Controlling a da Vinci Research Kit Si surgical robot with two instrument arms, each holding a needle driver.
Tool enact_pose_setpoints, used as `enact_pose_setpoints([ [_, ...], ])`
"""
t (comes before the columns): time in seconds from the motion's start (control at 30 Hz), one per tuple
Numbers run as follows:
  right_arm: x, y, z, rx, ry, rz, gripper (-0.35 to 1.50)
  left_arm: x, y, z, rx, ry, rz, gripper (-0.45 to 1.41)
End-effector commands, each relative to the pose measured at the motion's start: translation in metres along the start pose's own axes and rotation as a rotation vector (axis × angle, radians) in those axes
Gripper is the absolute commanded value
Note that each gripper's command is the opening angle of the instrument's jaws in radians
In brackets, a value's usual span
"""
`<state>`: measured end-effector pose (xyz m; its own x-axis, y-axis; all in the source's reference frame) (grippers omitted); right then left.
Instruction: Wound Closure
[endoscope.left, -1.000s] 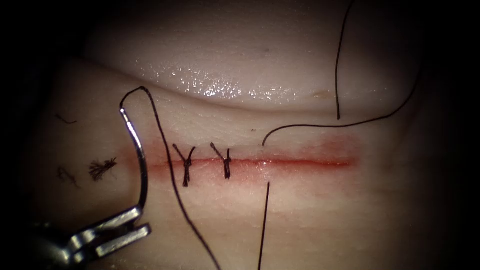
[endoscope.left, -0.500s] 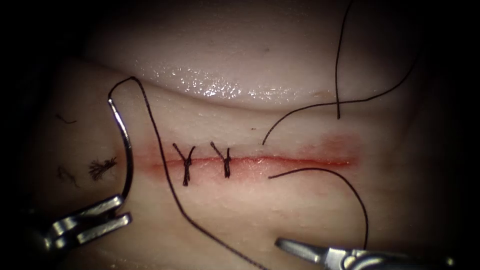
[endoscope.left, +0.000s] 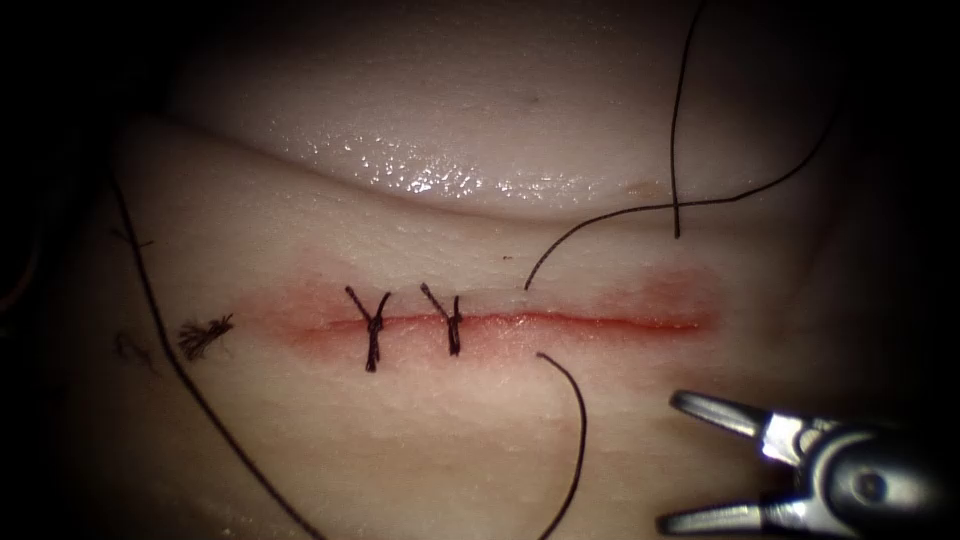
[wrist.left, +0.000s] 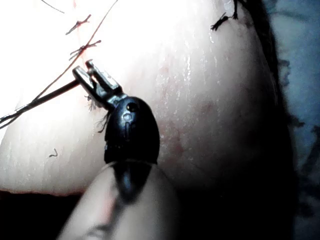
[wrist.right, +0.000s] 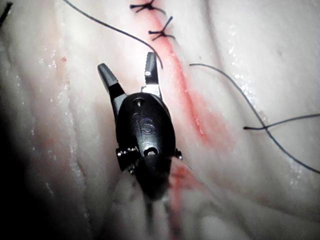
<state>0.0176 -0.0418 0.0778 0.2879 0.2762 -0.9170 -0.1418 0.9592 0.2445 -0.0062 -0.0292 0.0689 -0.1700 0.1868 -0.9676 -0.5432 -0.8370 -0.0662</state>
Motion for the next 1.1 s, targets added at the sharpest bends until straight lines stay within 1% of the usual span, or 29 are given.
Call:
enact_pose_setpoints([
  [0.03, -0.0003, 0.0000, 0.0009, -0.002, 0.002, -0.005, 1.46, -0.0006, 0.0007, 0.0003, -0.001, 0.001, -0.002, -0.45],
  [0.1, -0.0007, 0.0007, 0.0014, -0.015, -0.006, -0.008, 1.48, -0.0003, 0.0002, -0.0006, 0.025, -0.010, 0.002, -0.45],
  [0.23, -0.0033, 0.0017, 0.0035, -0.044, -0.021, -0.022, 1.46, 0.0000, 0.0008, 0.0001, 0.024, -0.002, 0.011, -0.45],
  [0.3, -0.0067, 0.0023, 0.0061, -0.035, -0.047, -0.048, 1.40, 0.0000, 0.0020, 0.0017, -0.002, 0.004, 0.018, -0.45],
  [0.43, -0.0096, 0.0030, 0.0081, -0.035, -0.080, -0.073, 1.38, 0.0000, 0.0028, 0.0028, -0.017, 0.008, 0.021, -0.45],
  [0.47, -0.0111, 0.0034, 0.0088, -0.038, -0.085, -0.084, 1.35, 0.0000, 0.0030, 0.0030, -0.021, 0.010, 0.022, -0.45],
  [0.5, -0.0111, 0.0034, 0.0088, -0.038, -0.085, -0.084, 1.35, 0.0000, 0.0030, 0.0030, -0.021, 0.010, 0.022, -0.45],
  [0.53, -0.0121, 0.0035, 0.0096, -0.031, -0.083, -0.086, 1.31, -0.0001, 0.0030, 0.0030, -0.021, 0.010, 0.023, -0.45],
  [0.57, -0.0127, 0.0036, 0.0101, -0.028, -0.082, -0.086, 1.28, -0.0001, 0.0030, 0.0030, -0.021, 0.011, 0.023, -0.45],
  [0.6, -0.0133, 0.0035, 0.0107, -0.020, -0.077, -0.079, 1.20, -0.0002, 0.0032, 0.0030, -0.022, 0.009, 0.025, -0.45],
  [0.63, -0.0134, 0.0035, 0.0110, -0.013, -0.071, -0.081, 1.09, -0.0003, 0.0033, 0.0030, -0.023, 0.007, 0.027, -0.45],
  [0.67, -0.0134, 0.0035, 0.0110, -0.013, -0.071, -0.081, 1.09, -0.0003, 0.0033, 0.0030, -0.023, 0.007, 0.027, -0.45],
  [0.73, -0.0134, 0.0033, 0.0116, -0.005, -0.063, -0.082, 0.96, -0.0005, 0.0038, 0.0032, -0.032, 0.004, 0.032, -0.45],
  [0.77, -0.0134, 0.0033, 0.0116, -0.005, -0.063, -0.082, 0.96, -0.0005, 0.0038, 0.0032, -0.032, 0.004, 0.032, -0.45],
  [0.83, -0.0131, 0.0030, 0.0119, 0.004, -0.056, -0.081, 0.74, -0.0007, 0.0042, 0.0033, -0.037, 0.001, 0.042, -0.45],
  [0.87, -0.0130, 0.0028, 0.0119, 0.014, -0.053, -0.081, 0.49, -0.0008, 0.0042, 0.0034, -0.036, 0.001, 0.043, -0.45],
  [0.9, -0.0129, 0.0027, 0.0119, 0.025, -0.053, -0.081, 0.14, -0.0009, 0.0043, 0.0035, -0.037, 0.003, 0.044, -0.45],
  [0.93, -0.0129, 0.0026, 0.0118, 0.035, -0.054, -0.082, -0.35, -0.0010, 0.0044, 0.0036, -0.038, 0.002, 0.045, -0.45],
  [1.0, -0.0127, 0.0023, 0.0114, 0.063, -0.057, -0.086, -0.35, -0.0012, 0.0047, 0.0039, -0.045, 0.000, 0.043, -0.45],
  [1.1, -0.0120, 0.0019, 0.0108, 0.069, -0.052, -0.082, -0.35, -0.0017, 0.0051, 0.0046, -0.053, -0.010, 0.047, -0.45],
])
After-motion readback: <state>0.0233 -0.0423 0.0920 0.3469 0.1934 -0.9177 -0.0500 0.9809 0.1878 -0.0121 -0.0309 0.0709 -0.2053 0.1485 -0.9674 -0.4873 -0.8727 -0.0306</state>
